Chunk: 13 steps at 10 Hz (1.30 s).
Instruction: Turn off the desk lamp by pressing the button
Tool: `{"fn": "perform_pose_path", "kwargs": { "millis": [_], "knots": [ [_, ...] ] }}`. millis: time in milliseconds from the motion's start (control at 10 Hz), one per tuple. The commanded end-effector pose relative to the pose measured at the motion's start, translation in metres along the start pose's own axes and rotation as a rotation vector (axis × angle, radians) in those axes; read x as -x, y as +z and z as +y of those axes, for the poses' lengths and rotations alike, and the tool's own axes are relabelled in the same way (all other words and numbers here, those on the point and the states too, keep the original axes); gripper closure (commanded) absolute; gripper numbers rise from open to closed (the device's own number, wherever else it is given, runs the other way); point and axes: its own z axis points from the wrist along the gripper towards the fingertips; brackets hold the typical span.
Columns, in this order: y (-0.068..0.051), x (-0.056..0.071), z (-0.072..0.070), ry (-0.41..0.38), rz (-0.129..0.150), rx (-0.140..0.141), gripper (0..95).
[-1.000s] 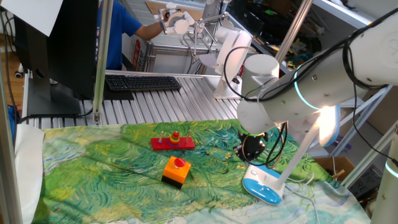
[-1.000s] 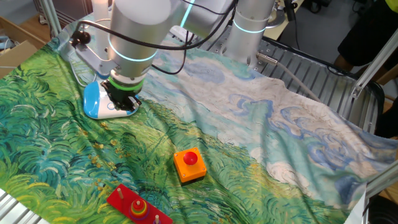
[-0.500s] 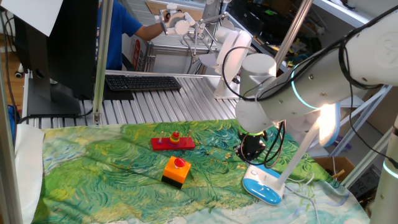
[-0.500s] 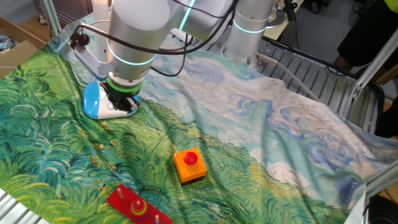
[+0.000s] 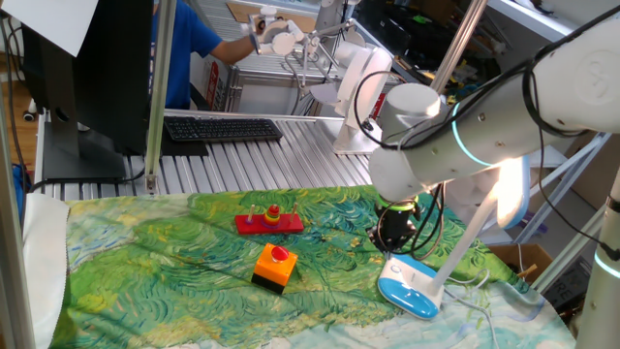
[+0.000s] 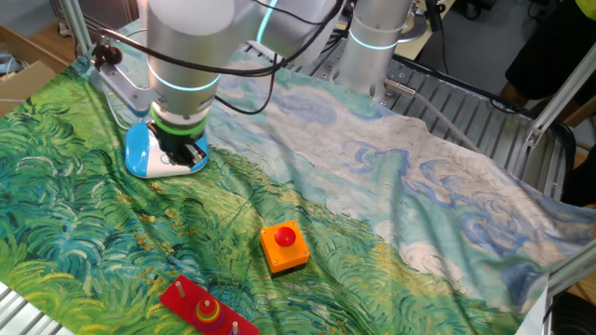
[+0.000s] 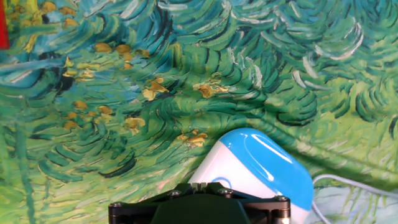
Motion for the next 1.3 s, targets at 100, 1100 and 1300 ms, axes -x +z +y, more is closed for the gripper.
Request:
{"fn": "perform_pose_path", "kwargs": {
  "millis": [100, 1100, 1300],
  "knots": [
    [0.0, -0.0001, 0.0012, 0.041, 0.021, 0.112, 95.0],
    [0.0, -0.0001, 0.0012, 0.202, 0.05, 0.102, 95.0],
    [0.0003, 0.0001, 0.0015, 0.225, 0.046, 0.078, 95.0]
  ]
}}
